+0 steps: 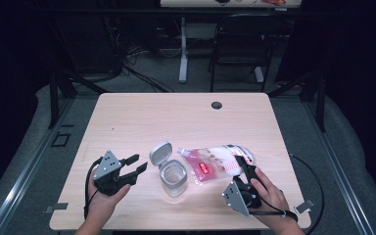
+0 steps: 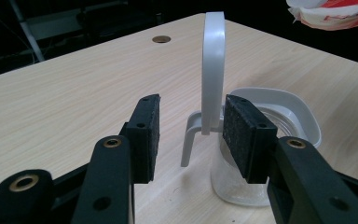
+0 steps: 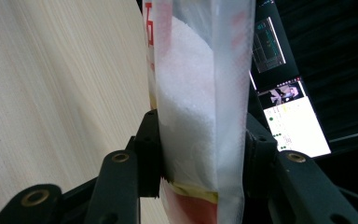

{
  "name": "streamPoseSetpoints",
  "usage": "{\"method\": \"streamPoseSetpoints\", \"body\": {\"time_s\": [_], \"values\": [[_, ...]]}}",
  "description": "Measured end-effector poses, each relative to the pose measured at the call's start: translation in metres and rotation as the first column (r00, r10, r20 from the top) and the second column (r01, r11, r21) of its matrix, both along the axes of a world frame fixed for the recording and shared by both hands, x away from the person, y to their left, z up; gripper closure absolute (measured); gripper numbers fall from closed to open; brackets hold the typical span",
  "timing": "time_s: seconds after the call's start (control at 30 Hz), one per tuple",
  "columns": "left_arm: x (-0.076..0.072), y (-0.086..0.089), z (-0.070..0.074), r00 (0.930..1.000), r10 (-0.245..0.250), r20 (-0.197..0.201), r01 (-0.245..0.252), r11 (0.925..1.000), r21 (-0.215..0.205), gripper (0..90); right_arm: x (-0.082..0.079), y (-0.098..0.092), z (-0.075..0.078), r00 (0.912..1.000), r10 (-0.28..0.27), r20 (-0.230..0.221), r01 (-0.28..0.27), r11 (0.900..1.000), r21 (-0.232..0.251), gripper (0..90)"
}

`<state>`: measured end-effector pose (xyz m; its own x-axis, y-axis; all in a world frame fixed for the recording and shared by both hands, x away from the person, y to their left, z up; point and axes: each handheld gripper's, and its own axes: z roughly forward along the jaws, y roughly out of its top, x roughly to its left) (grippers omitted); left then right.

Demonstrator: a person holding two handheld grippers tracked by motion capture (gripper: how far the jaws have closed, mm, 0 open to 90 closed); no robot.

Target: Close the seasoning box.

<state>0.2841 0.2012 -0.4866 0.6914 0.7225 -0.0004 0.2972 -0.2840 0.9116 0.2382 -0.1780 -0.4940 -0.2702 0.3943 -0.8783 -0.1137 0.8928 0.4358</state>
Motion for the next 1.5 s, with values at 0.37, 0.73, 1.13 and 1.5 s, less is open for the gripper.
{"method": "streamPoseSetpoints", "body": {"time_s": [0.37, 0.73, 1.13, 1.5], "values": [[-0.003, 0.0, -0.001, 1.0, -0.005, 0.004, 0.005, 1.0, -0.004, 56.6, -0.001, 0.002, -0.003, 0.9999, -0.005, 0.014, 0.006, 0.999, -0.054, 57.8], [-0.007, -0.003, -0.001, 0.9998, -0.021, 0.001, 0.021, 0.9998, 0.0, 57.5, -0.001, 0.004, -0.004, 0.9993, 0.006, 0.038, -0.003, 0.995, -0.098, 57.8], [-0.011, -0.008, 0.003, 0.9993, -0.035, 0.01, 0.035, 0.9994, 0.0, 57.5, 0.0, 0.009, -0.01, 0.9981, 0.017, 0.059, -0.008, 0.989, -0.145, 57.8], [-0.015, -0.014, 0.006, 0.9984, -0.056, 0.011, 0.056, 0.9984, 0.004, 57.5, 0.001, 0.015, -0.014, 0.9945, 0.024, 0.102, -0.005, 0.982, -0.188, 57.8]]}}
